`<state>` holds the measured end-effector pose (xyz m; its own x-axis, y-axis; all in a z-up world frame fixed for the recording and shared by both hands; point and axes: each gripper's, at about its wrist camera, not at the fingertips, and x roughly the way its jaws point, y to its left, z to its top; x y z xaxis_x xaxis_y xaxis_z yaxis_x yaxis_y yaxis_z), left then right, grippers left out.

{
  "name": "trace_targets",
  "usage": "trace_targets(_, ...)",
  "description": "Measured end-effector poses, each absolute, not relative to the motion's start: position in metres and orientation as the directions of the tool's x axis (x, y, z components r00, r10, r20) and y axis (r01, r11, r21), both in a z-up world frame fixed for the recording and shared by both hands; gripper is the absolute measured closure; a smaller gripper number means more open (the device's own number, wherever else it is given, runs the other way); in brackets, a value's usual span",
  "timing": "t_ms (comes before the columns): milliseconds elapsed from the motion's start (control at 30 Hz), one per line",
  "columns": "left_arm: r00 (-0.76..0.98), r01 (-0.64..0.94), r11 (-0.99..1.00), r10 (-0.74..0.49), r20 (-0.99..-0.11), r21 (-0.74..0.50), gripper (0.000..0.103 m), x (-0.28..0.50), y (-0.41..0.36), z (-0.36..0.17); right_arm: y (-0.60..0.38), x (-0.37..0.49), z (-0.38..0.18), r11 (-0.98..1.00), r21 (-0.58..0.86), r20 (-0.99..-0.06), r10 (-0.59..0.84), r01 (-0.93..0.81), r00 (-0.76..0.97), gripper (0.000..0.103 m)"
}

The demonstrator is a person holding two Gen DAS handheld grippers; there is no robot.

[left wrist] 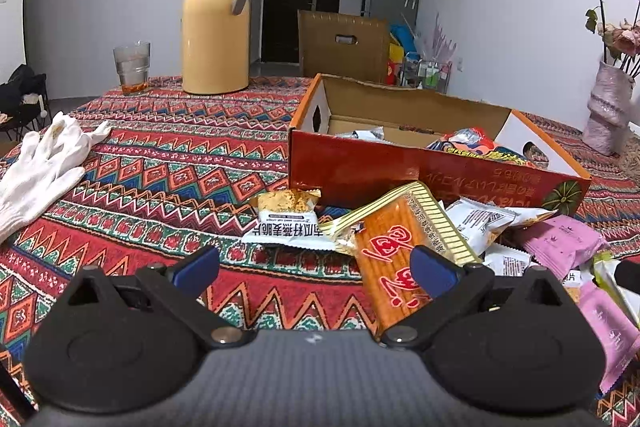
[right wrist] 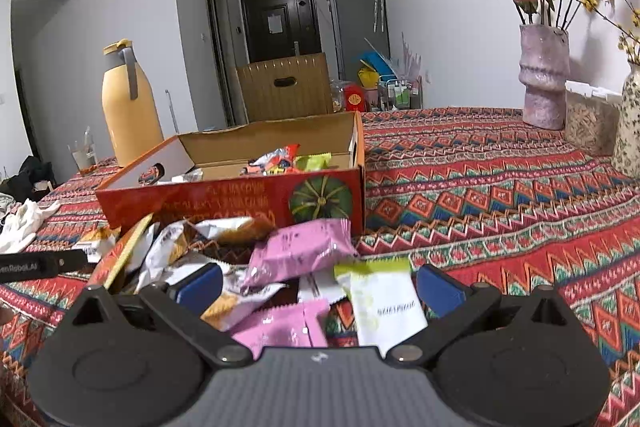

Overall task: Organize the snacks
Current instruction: 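Move both tools back over the remaining snack pile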

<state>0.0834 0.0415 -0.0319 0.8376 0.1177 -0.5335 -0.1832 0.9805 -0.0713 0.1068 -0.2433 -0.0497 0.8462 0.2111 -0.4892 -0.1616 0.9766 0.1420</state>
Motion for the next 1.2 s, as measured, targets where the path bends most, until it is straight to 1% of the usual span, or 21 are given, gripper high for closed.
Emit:
trace_targets(200, 0.844, -0.174, 0.981, 0.105, -0.525, -0.085, 0.0, 0.083, 0.043, -0.033, -0.246, 0.104, -0.051, 0.976, 0.156, -0.465, 0.208, -0.152, 0.861, 0.0)
trace_targets(467, 0.848, -0.155, 0.982, 0.078, -0.525, -0.105, 0.0, 0.082, 0.043, -0.034, -0.248, 0.1, -0.048, 0.985, 0.113, -0.48, 0.171, -0.132, 0.86, 0.0)
trace_targets(667, 0.846, -0.154, 0.982, 0.076, -0.527, -0.106, 0.0, 0.082, 0.043, -0.035, -0.255, 0.109, -0.054, 0.99, 0.044, -0.551, 0.133, -0.131, 0.824, 0.0)
trace_targets(767, 0.845, -0.157, 0.982, 0.078, -0.529, -0.106, 0.0, 0.082, 0.043, -0.035, -0.263, 0.119, -0.062, 0.992, 0.051, -0.605, 0.126, -0.119, 0.786, 0.0)
trace_targets(833, 0.844, -0.158, 0.982, 0.078, -0.531, -0.107, 0.0, 0.083, 0.043, -0.035, -0.269, 0.124, -0.064, 0.992, 0.066, -0.621, 0.129, -0.112, 0.773, 0.001)
trace_targets(933, 0.84, -0.159, 0.982, 0.078, -0.537, -0.106, 0.0, 0.083, 0.043, -0.036, -0.276, 0.132, -0.066, 0.989, 0.099, -0.631, 0.146, -0.108, 0.762, 0.007)
trace_targets(1000, 0.839, -0.161, 0.981, 0.079, -0.538, -0.106, 0.0, 0.084, 0.043, -0.036, -0.279, 0.134, -0.065, 0.987, 0.113, -0.634, 0.161, -0.115, 0.757, 0.016)
trace_targets(1067, 0.836, -0.163, 0.981, 0.081, -0.542, -0.105, 0.0, 0.084, 0.043, -0.037, -0.278, 0.135, -0.064, 0.987, 0.105, -0.632, 0.164, -0.125, 0.757, 0.029)
trace_targets(1100, 0.835, -0.163, 0.981, 0.081, -0.544, -0.105, 0.0, 0.085, 0.043, -0.037, -0.278, 0.136, -0.065, 0.987, 0.099, -0.64, 0.162, -0.128, 0.751, 0.033)
trace_targets(1133, 0.835, -0.163, 0.981, 0.081, -0.545, -0.104, 0.0, 0.085, 0.043, -0.037, -0.277, 0.136, -0.067, 0.986, 0.1, -0.65, 0.166, -0.133, 0.742, 0.041)
trace_targets(1167, 0.834, -0.164, 0.981, 0.082, -0.546, -0.103, 0.0, 0.085, 0.043, -0.037, -0.278, 0.137, -0.069, 0.985, 0.106, -0.656, 0.171, -0.134, 0.735, 0.046)
trace_targets(1200, 0.833, -0.163, 0.981, 0.081, -0.547, -0.103, 0.0, 0.085, 0.043, -0.037, -0.277, 0.135, -0.07, 0.986, 0.099, -0.651, 0.166, -0.134, 0.741, 0.047)
